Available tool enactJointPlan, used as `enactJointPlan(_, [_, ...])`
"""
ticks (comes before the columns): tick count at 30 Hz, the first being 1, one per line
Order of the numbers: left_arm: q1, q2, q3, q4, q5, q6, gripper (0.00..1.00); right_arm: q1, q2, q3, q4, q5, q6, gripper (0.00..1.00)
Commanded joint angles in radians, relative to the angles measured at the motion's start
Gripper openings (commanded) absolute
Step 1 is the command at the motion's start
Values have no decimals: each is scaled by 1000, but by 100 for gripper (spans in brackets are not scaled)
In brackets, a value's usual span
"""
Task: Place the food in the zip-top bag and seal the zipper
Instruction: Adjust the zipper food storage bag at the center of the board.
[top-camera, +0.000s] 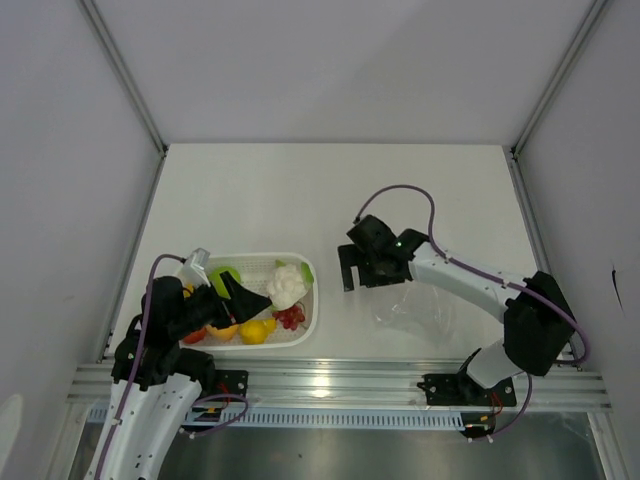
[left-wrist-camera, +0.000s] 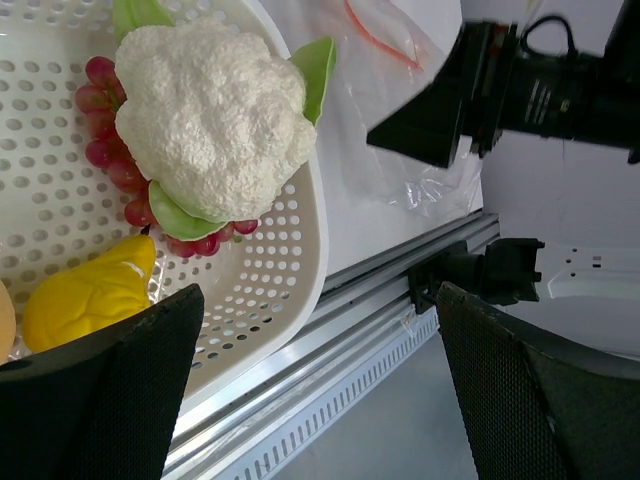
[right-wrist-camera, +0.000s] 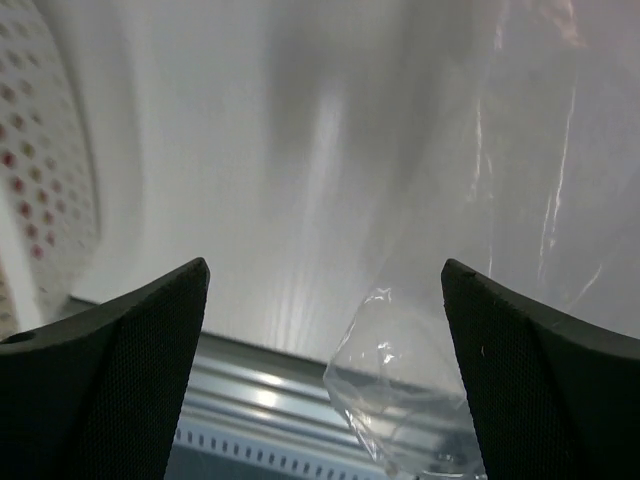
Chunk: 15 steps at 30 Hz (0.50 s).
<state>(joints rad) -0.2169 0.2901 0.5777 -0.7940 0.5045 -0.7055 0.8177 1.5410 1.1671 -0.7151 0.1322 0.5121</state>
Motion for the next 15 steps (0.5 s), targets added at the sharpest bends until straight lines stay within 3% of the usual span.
enactJointPlan(1, [-6,6,8,35,28,17,99,-14,-201,-125,-17,-43,150,99])
enactJointPlan(5, [-6,17,7,48,40,11,100,-84,-341,-217,-131,18,258,99])
enactJointPlan(10, [-6,24,5,68,52,-2,99,-158,-415,-163,-294,181,250,99])
enactJointPlan(15, [-7,18,7,68,58,-6,99,-149,-377,-22,-281,52,178,99])
